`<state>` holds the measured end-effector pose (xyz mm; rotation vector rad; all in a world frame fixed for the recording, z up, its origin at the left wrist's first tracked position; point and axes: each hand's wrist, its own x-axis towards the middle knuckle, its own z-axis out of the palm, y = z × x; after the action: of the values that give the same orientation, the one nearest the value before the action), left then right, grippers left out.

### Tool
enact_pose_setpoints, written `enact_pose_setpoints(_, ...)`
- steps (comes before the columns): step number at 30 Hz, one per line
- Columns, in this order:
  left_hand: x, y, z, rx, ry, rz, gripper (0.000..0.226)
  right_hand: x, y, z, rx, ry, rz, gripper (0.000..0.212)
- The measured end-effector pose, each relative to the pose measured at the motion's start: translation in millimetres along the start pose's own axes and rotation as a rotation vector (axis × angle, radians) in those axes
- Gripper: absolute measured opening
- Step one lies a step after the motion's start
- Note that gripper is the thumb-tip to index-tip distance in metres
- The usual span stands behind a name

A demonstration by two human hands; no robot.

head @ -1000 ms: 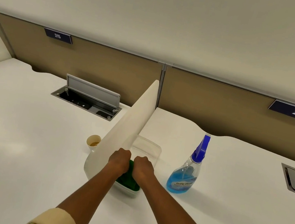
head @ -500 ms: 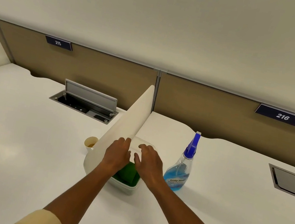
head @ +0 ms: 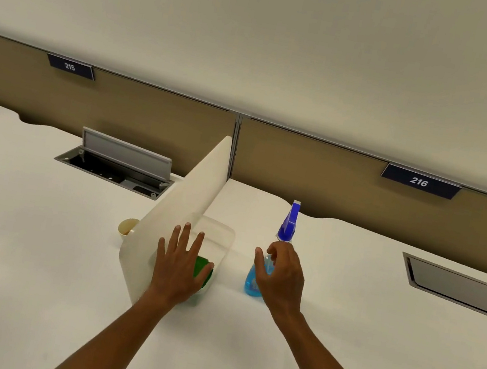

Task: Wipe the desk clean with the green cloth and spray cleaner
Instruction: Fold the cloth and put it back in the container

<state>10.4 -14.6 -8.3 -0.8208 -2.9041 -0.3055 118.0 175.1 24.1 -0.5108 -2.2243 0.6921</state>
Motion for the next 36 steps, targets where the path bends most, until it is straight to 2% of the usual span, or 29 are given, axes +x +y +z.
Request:
enact_pose_setpoints(5,-14,1,10,-0.014,0.011,-0.008,0.082,11,15,-18,0.048,0.006,0.201,0.044)
enact_pose_setpoints(9,-25,-2,17,-0.045,0.021,-0.016,0.081,24,17,-18,0.11,-0.101,0.27,0.068)
enact_pose_setpoints(12,-33,-6,22,-0.059,0.025,-0.017,0.08,30,15,-13,0.081,-0.123,0.286,0.068)
enact_pose_setpoints(16,-44,-14,29,-0.075,0.038,-0.024,0.078,34,11,-9,0.081,-0.082,0.335,0.057)
enact_pose_setpoints(21,-58,-24,32,-0.102,0.058,-0.02,0.078,37,5,-6,0.057,-0.031,0.253,0.048)
enact_pose_setpoints(28,-53,-29,26,-0.113,0.045,-0.026,0.078,62,-22,-4,0.085,0.135,0.041,0.043)
enact_pose_setpoints(33,-48,-26,24,-0.103,0.017,-0.024,0.077,89,-53,3,0.135,0.155,-0.051,0.044)
enact_pose_setpoints(36,-47,-25,26,-0.093,-0.016,-0.038,0.078,100,-72,10,0.224,0.157,-0.047,0.042)
